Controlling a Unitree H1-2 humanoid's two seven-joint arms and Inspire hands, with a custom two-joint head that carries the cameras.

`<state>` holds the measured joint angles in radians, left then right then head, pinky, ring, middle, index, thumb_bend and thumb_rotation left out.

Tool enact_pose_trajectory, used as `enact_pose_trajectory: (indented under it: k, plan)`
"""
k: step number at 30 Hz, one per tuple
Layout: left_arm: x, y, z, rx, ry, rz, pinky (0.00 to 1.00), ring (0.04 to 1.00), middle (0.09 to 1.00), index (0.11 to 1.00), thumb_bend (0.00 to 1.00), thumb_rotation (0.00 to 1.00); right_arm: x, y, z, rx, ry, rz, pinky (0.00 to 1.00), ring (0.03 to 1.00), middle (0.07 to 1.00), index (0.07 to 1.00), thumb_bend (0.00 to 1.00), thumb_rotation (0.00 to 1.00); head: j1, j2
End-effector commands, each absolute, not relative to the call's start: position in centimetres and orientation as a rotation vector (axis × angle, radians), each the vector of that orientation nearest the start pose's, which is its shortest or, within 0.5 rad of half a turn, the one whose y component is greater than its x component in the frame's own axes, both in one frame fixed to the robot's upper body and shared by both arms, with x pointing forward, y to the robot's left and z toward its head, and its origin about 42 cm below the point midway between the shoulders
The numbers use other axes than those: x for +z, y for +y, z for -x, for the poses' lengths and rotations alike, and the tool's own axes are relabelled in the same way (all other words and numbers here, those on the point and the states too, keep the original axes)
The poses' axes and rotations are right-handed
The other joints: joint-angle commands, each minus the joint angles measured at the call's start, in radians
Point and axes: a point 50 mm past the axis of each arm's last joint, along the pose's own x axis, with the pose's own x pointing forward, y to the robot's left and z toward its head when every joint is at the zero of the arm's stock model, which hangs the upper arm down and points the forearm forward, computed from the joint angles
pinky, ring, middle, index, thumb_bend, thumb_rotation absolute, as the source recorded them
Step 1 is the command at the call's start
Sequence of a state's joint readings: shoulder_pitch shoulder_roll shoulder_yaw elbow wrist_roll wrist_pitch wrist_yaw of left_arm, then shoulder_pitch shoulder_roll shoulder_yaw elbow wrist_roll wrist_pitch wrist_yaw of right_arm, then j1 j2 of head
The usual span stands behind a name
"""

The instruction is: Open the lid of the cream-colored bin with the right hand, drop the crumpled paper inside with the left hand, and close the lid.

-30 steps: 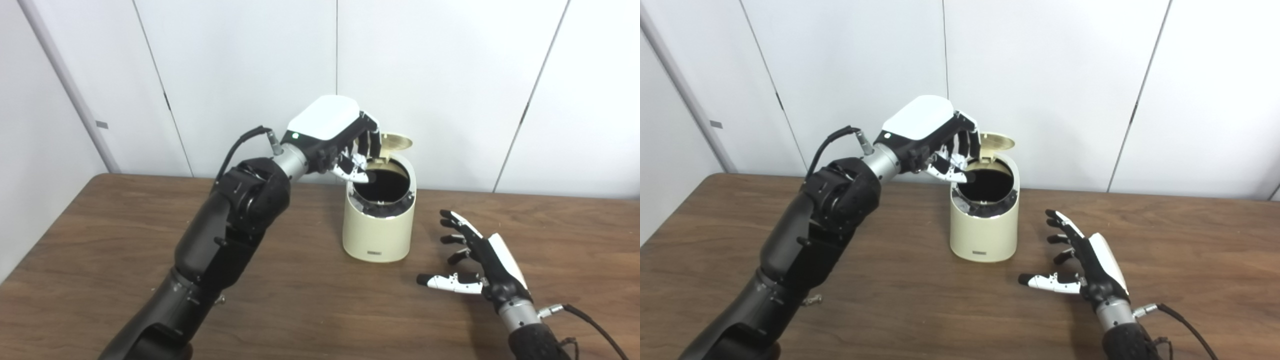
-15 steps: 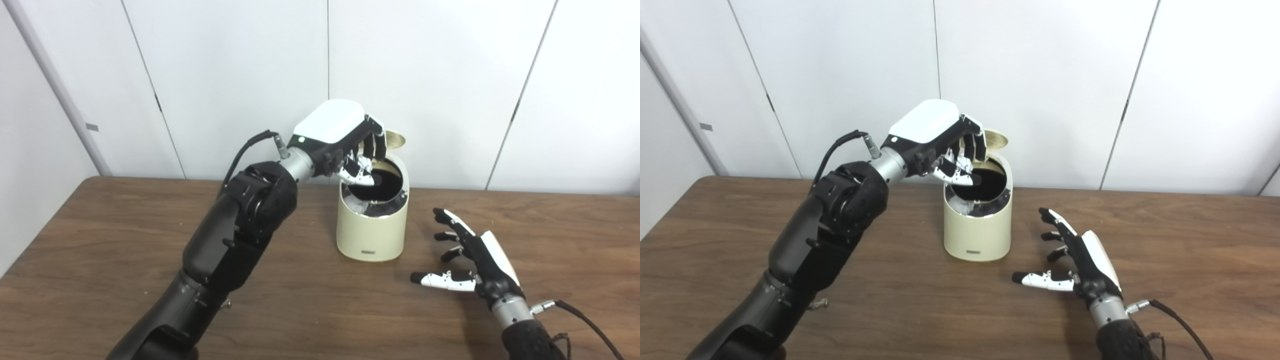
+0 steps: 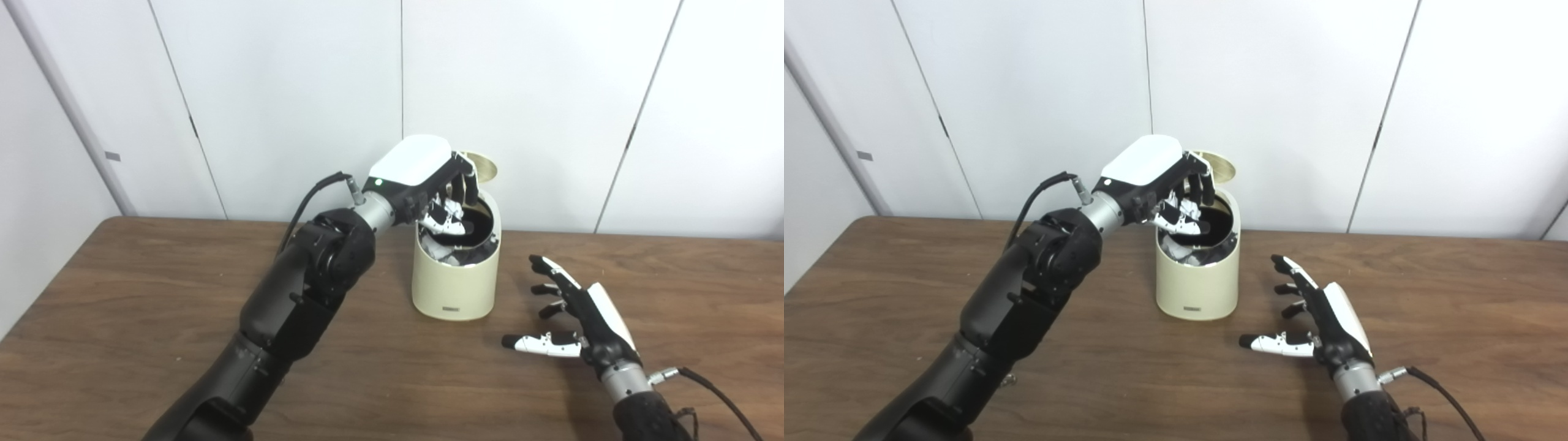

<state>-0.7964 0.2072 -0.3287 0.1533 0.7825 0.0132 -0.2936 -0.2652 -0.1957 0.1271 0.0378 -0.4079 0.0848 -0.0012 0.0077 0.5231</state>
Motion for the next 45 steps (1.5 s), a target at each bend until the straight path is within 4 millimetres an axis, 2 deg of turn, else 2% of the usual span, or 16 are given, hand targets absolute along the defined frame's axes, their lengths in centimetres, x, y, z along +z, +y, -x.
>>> enact_pose_trajectory:
  k: [1,4,7,11,17,21,22,23,24,25,26,30,38,45]
  plan:
    - [34.8,11.0,-46.3,-0.338,-0.674,-1.182,0.35,0.395,0.491,0.499,0.50,0.00,18.2,-21.9,-36.9,0.081,-0.234,0.620,0.54,0.764,0.892,0.895,0.86,0.25,0.000,0.001]
    - [34.3,10.9,-46.7,-0.331,-0.683,-1.174,0.35,0.398,0.491,0.500,0.50,0.00,18.2,-21.9,-36.8,0.078,-0.231,0.616,0.52,0.765,0.898,0.899,0.85,0.24,-0.002,0.002]
    - [33.9,10.8,-47.0,-0.321,-0.692,-1.170,0.36,0.399,0.487,0.505,0.50,0.00,18.2,-21.9,-36.7,0.079,-0.232,0.618,0.57,0.768,0.897,0.901,0.85,0.25,-0.002,0.004]
    - [33.3,10.7,-47.4,-0.298,-0.718,-1.164,0.35,0.402,0.489,0.508,0.49,0.00,18.0,-21.8,-36.6,0.081,-0.226,0.604,0.53,0.761,0.895,0.902,0.86,0.27,-0.001,0.005]
    - [32.6,10.8,-47.8,-0.258,-0.772,-1.160,0.32,0.402,0.501,0.513,0.47,0.00,17.8,-21.7,-36.4,0.077,-0.223,0.599,0.50,0.750,0.885,0.897,0.86,0.26,-0.005,0.009]
    - [32.2,10.9,-47.8,-0.265,-0.750,-1.163,0.31,0.424,0.522,0.521,0.47,0.00,17.7,-21.8,-36.4,0.074,-0.229,0.595,0.47,0.743,0.884,0.893,0.86,0.24,-0.005,0.011]
    - [32.2,10.9,-47.8,-0.277,-0.738,-1.170,0.35,0.429,0.534,0.513,0.49,0.00,17.7,-21.8,-36.3,0.073,-0.228,0.597,0.47,0.744,0.886,0.893,0.86,0.24,-0.006,0.013]
    - [32.3,10.8,-47.7,-0.289,-0.726,-1.179,0.40,0.487,0.583,0.504,0.50,0.03,17.8,-21.8,-36.3,0.072,-0.226,0.603,0.47,0.743,0.887,0.893,0.86,0.24,-0.006,0.013]
    - [32.3,10.8,-47.6,-0.296,-0.721,-1.189,0.43,0.539,0.634,0.591,0.74,0.04,17.8,-21.8,-36.3,0.072,-0.226,0.606,0.48,0.742,0.885,0.893,0.86,0.25,-0.006,0.013]
    - [32.3,10.8,-47.5,-0.300,-0.720,-1.196,0.45,0.563,0.660,0.629,0.83,0.06,17.8,-21.8,-36.3,0.073,-0.228,0.607,0.49,0.742,0.883,0.891,0.86,0.25,-0.005,0.014]
    - [32.4,10.8,-47.4,-0.304,-0.719,-1.200,0.46,0.577,0.675,0.651,0.87,0.07,17.7,-21.8,-36.3,0.074,-0.228,0.608,0.50,0.743,0.882,0.892,0.86,0.25,-0.005,0.014]
    - [32.7,10.9,-47.3,-0.318,-0.714,-1.199,0.48,0.605,0.691,0.655,0.89,0.05,17.8,-21.7,-36.3,0.073,-0.222,0.600,0.47,0.747,0.885,0.895,0.86,0.25,-0.005,0.016]
    - [32.7,11.2,-47.2,-0.321,-0.712,-1.201,0.48,0.588,0.666,0.632,0.90,0.03,17.7,-21.6,-36.2,0.070,-0.226,0.612,0.51,0.745,0.880,0.893,0.85,0.24,-0.008,0.020]
    - [32.8,11.2,-47.2,-0.323,-0.709,-1.205,0.49,0.592,0.667,0.635,0.90,0.04,17.8,-21.5,-36.2,0.068,-0.222,0.595,0.48,0.746,0.884,0.893,0.86,0.24,-0.007,0.023]
